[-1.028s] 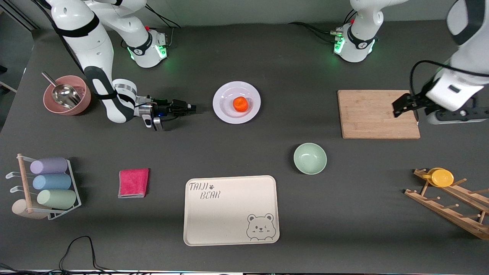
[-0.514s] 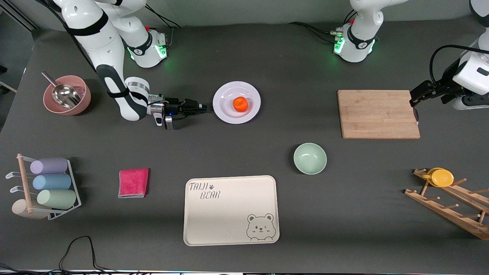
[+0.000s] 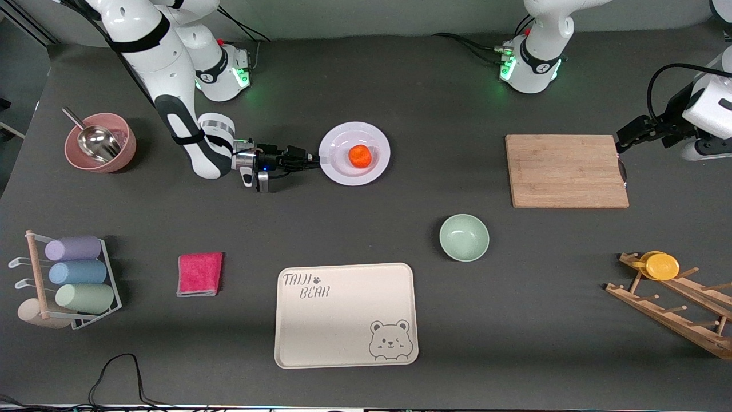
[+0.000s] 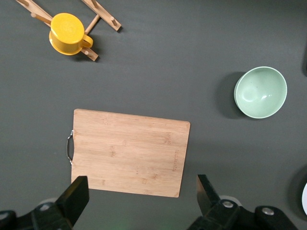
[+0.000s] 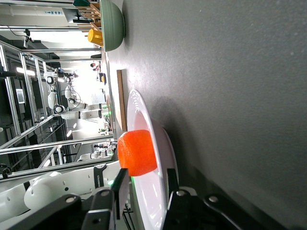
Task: Place orange and plate with both arms
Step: 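Grasp the white plate rim with the right gripper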
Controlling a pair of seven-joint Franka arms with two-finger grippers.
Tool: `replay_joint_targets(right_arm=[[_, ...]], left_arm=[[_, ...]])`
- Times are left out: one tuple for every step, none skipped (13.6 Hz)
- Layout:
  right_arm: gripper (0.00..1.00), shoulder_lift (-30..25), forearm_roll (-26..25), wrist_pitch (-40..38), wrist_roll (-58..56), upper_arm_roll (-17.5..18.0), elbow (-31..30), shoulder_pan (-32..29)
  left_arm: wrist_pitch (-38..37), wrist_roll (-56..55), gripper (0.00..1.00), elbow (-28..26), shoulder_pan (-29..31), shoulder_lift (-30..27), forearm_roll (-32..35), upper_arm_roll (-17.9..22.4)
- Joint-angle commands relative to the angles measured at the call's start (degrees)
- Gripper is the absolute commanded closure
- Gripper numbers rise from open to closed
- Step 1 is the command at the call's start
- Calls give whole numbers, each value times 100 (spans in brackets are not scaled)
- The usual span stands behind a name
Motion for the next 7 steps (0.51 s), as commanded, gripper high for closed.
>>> replay_joint_targets(right_arm=[[61, 227, 243, 85, -310, 126, 89, 24], [61, 227, 243, 137, -353, 134, 89, 16], [61, 236, 252, 181, -371, 143, 89, 24], [61, 236, 252, 191, -371, 213, 98, 25], [61, 236, 269, 191, -371, 248, 89, 25], [62, 236, 339, 199, -380, 275, 89, 25], [62, 236, 409, 234, -380, 353, 98, 25]], left_arm=[[27, 137, 0, -154, -64, -391, -91, 302], [80, 128, 0, -154, -73, -392, -13, 285], [89, 128, 0, -146, -73, -401, 23, 241], [54, 128, 0, -128, -82, -401, 110, 215], [10, 111, 0, -137, -73, -401, 207, 75], [-34, 58, 0, -145, -65, -392, 225, 22], [-43, 58, 0, -154, -73, -366, 226, 21]])
